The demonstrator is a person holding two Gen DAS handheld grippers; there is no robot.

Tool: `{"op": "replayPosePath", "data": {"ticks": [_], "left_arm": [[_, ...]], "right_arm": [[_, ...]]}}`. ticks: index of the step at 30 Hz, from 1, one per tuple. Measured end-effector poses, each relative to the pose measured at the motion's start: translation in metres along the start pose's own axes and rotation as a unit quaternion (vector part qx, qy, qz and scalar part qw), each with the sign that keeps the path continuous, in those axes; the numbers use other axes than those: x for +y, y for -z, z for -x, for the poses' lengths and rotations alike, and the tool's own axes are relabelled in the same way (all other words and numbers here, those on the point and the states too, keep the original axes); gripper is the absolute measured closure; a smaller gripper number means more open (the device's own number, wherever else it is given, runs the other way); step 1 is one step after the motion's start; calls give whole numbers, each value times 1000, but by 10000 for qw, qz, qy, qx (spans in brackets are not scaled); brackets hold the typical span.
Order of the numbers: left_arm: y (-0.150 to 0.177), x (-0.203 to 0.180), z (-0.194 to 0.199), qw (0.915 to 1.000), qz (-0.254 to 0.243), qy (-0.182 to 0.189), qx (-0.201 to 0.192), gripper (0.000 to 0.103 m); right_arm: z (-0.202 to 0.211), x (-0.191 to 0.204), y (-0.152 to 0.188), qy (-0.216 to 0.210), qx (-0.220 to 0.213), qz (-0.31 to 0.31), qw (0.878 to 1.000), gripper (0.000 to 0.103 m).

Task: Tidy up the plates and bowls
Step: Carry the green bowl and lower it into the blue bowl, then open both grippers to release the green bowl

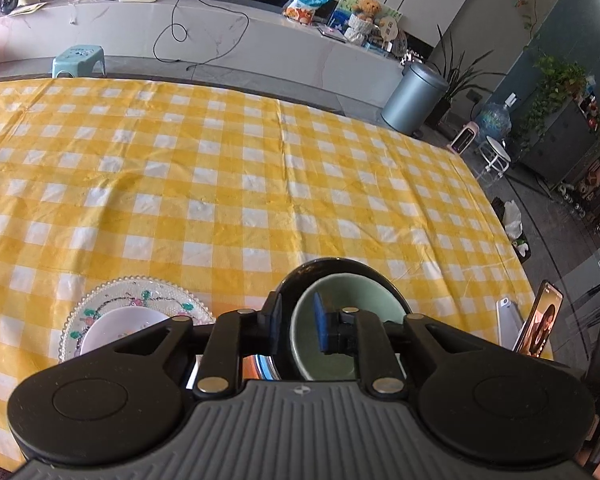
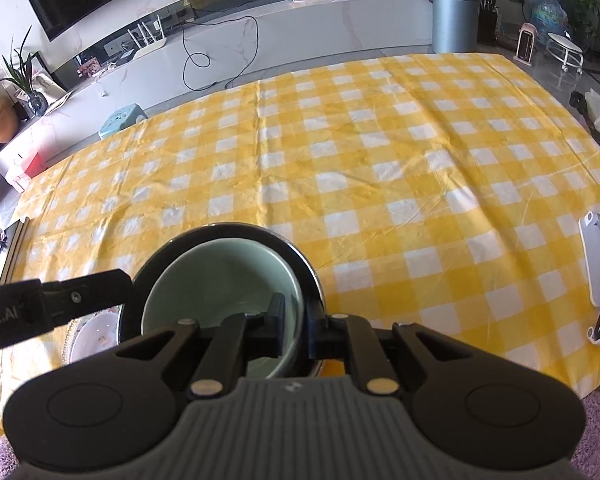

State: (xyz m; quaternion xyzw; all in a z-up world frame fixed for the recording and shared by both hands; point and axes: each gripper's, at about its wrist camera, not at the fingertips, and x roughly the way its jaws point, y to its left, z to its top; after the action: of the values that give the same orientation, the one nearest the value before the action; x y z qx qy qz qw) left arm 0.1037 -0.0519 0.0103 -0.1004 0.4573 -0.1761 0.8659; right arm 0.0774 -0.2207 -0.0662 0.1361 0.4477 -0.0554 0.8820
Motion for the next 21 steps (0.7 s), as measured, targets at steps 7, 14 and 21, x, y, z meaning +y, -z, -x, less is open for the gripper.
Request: {"op": "replayPosePath", "data": {"ticks": [7,14,21], "left_arm": [[5,18,3,9994,300,-78,-122,78],[10,27,0,9990,447,-5,-34,78],[15,28,-3,9984,542,170,23,78]], "right_arm": [[8,3,0,-26,-173,101,9998,93],[20,3,-3,-17,-517,129,9986,79],[31,-4,-6,71,-795,120,9967,78]]}}
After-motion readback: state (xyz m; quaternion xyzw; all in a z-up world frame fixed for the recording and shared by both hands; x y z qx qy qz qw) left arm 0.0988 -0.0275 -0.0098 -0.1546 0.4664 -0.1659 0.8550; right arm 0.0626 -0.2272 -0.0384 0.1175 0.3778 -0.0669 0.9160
